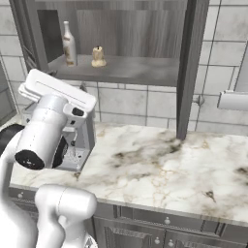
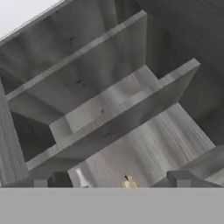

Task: Get the candle and the liquor from the cabinet and move them to the dining counter.

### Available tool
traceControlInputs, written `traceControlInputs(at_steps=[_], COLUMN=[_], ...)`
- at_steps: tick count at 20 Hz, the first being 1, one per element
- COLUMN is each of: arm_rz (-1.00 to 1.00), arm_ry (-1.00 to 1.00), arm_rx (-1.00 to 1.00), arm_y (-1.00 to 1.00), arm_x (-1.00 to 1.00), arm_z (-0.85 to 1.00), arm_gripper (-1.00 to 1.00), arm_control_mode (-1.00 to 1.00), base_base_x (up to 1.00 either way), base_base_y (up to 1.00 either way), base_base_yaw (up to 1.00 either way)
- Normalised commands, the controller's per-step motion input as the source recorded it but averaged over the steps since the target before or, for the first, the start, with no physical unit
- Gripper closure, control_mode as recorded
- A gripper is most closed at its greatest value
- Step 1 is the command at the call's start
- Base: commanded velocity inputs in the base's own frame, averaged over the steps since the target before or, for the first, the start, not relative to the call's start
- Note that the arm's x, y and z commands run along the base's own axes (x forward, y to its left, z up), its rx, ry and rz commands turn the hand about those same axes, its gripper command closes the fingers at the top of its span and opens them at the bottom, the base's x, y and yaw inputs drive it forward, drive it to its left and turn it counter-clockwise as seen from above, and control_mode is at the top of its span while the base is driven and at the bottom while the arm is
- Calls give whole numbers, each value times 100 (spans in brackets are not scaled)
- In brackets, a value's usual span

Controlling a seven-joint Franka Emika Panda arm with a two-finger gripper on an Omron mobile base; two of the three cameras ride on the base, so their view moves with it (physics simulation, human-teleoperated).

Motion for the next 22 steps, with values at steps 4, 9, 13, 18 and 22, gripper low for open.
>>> traceControlInputs(at_steps=[4, 9, 13, 18, 22], arm_rz=[18, 22, 29, 20, 18], arm_ry=[26, 27, 32, 18, 15], arm_rx=[19, 20, 18, 8, 6], arm_y=[-16, -14, 0, 0, 5], arm_x=[0, 17, 71, 26, 49], arm_z=[-20, -11, -19, -41, -39], arm_gripper=[-100, -100, -100, -100, -100], arm_control_mode=[-100, -100, -100, -100, -100], base_base_x=[0, 0, 0, 0, 0], base_base_y=[0, 0, 0, 0, 0], base_base_yaw=[0, 0, 0, 0, 0])
